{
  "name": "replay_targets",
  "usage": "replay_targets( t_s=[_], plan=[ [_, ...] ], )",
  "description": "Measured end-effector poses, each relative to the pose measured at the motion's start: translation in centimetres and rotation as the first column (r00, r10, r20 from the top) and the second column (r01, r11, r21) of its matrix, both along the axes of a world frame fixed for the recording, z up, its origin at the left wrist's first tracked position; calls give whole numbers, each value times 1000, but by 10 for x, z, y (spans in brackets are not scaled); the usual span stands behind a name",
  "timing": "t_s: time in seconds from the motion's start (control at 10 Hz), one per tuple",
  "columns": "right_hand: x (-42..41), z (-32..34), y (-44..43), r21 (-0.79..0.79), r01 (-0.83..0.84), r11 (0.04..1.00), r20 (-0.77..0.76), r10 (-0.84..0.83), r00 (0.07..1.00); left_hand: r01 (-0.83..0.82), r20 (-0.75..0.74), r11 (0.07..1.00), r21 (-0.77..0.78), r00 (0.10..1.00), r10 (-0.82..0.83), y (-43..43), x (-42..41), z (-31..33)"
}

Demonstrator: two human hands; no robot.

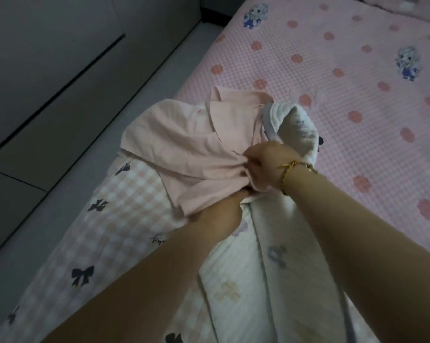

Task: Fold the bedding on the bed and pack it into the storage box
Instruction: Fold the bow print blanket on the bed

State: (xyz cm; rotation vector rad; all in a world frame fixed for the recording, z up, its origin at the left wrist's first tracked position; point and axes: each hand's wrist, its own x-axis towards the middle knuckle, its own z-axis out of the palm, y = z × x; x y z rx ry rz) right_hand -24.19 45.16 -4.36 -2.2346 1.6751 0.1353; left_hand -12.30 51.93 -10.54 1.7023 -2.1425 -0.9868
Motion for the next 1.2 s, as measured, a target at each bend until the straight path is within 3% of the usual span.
replay_targets(
  t_s=[0.1,0.2,0.3,0.4,0.5,0.6,0.7,0.8,0.9,1.0,1.1,1.2],
  plan=[
    [8,18,-27,13,259,966,276,-253,927,61,58,967,-246,997,-48,13,15,-3],
    [10,33,-46,377,606,701,638,-670,379,153,158,931,-333,982,-106,28,23,-16],
    [-1,-12,-74,592,580,560,663,-748,45,57,-22,956,-288,998,-66,26,27,-8],
    [-27,-49,-92,715,516,471,610,-781,-133,-375,-364,918,-126,878,309,8,29,1],
    [-27,-33,-55,530,725,440,740,-657,-142,-584,-508,666,464,441,740,-19,34,1],
    [-3,-5,2,17,706,708,894,-327,307,-395,-544,616,682,289,788,-32,33,-3],
    [12,-8,24,-120,341,932,708,-161,688,-296,-576,681,669,372,728,-31,21,8],
    [16,1,5,-53,386,921,548,-296,782,-259,-574,674,692,369,731,-21,4,26],
    [13,14,-18,134,490,861,672,-443,593,-493,-591,639,591,274,759,-5,5,56],
    [26,35,-10,516,229,826,779,-563,274,-735,-600,640,225,413,685,28,27,106],
    [64,35,5,567,129,813,755,-576,312,-745,-502,667,-20,584,637,73,58,135],
    [95,11,25,398,193,897,601,-414,684,-747,-482,642,173,504,717,99,97,113]
  ],
)
